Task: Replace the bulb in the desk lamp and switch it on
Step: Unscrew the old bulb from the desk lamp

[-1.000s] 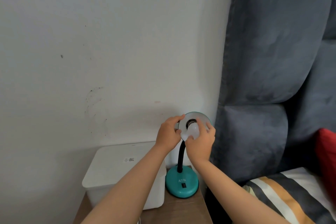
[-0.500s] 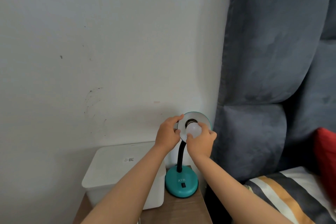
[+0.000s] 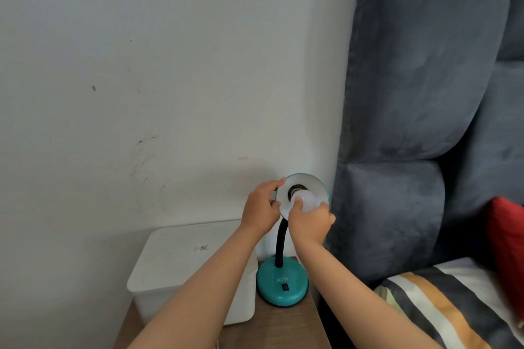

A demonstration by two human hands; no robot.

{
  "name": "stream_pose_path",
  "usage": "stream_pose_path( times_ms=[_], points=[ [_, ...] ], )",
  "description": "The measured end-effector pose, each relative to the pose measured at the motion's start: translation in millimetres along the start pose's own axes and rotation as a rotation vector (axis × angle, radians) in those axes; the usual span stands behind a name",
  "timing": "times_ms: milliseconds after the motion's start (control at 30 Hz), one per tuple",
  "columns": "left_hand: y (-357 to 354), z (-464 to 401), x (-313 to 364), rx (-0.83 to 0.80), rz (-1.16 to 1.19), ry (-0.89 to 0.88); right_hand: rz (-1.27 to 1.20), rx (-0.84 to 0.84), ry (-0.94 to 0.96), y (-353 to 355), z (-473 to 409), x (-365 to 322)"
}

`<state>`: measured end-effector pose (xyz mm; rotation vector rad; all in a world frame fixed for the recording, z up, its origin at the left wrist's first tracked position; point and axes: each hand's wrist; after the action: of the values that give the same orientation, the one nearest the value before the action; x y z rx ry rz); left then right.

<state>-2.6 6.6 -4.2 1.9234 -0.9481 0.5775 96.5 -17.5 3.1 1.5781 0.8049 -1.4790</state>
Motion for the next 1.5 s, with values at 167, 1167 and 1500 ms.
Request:
stream_pose_path(
  times_ms=[167, 1167, 1500],
  points=[
    [0, -1, 1, 0.005, 0.016, 0.012, 0.038, -0.038, 0.116, 2, -4, -2],
    [-5, 2, -3, 0.025, 0.042, -0.013, 0.069, -0.054, 0.214, 5, -1, 9],
    [-4, 3, -1, 0.018, 0.033, 0.000, 0.280, -0.126, 0.269, 9, -13, 4]
  ],
)
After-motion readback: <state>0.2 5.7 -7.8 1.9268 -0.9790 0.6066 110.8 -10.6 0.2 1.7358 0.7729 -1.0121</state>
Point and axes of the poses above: each hand's wrist, its own z-axis away from the middle knuckle, its own y-axis out of the back of the hand, x = y × z, and after that the axes turned 3 degrees about -y, right-handed
